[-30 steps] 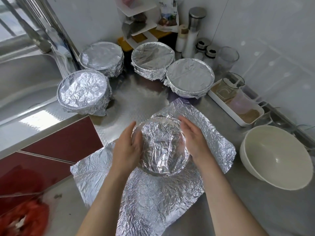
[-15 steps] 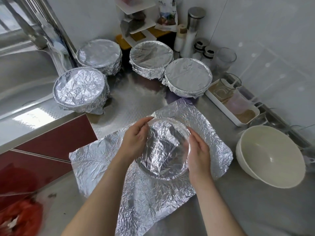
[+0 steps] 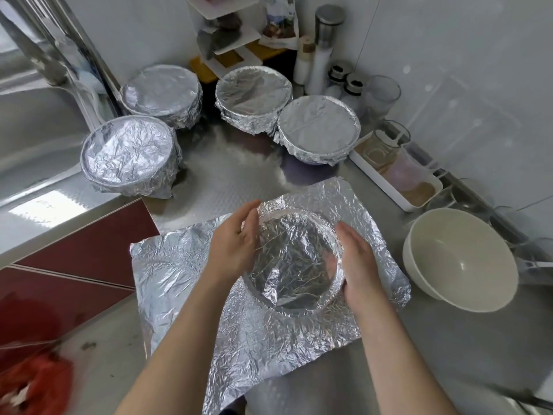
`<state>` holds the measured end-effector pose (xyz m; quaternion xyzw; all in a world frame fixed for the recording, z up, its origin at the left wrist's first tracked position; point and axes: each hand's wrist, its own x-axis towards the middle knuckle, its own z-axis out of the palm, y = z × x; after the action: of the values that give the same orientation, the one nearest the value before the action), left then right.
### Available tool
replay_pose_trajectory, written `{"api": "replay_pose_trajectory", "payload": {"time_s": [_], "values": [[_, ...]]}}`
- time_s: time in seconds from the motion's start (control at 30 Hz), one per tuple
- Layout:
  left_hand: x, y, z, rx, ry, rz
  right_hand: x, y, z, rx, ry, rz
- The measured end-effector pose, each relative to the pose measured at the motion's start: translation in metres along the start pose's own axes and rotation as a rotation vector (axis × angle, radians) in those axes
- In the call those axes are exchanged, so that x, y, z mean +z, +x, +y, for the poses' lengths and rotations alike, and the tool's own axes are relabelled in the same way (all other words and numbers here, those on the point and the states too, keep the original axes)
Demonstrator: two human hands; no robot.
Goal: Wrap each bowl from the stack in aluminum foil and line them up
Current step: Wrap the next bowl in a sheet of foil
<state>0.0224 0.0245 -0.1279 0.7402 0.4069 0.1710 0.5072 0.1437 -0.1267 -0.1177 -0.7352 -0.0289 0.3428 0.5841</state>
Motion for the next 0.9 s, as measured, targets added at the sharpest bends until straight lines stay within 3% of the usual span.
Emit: {"api": "replay_pose_trajectory", "payload": {"time_s": [0.1,0.33,0.73,0.9], "values": [[0.011,-0.013,0.000,-0.031,-0.062,0.026,0.000,0.012,-0.011,0.058,-0.006,-0.120],[0.019,-0.010,-0.004,-0.052,-0.108,0.058,-0.006,0.018,-0.018,-0.054,-0.124,-0.256],[0.017,-0.002,-0.002,-0.011,-0.088,-0.087,-0.010,0.020,-0.007,-0.045,-0.095,-0.203],[0.008,-0.003,0.002,-0.043,-0.227,-0.071,-0.015,0.024,-0.001,-0.004,0.017,-0.202]]}}
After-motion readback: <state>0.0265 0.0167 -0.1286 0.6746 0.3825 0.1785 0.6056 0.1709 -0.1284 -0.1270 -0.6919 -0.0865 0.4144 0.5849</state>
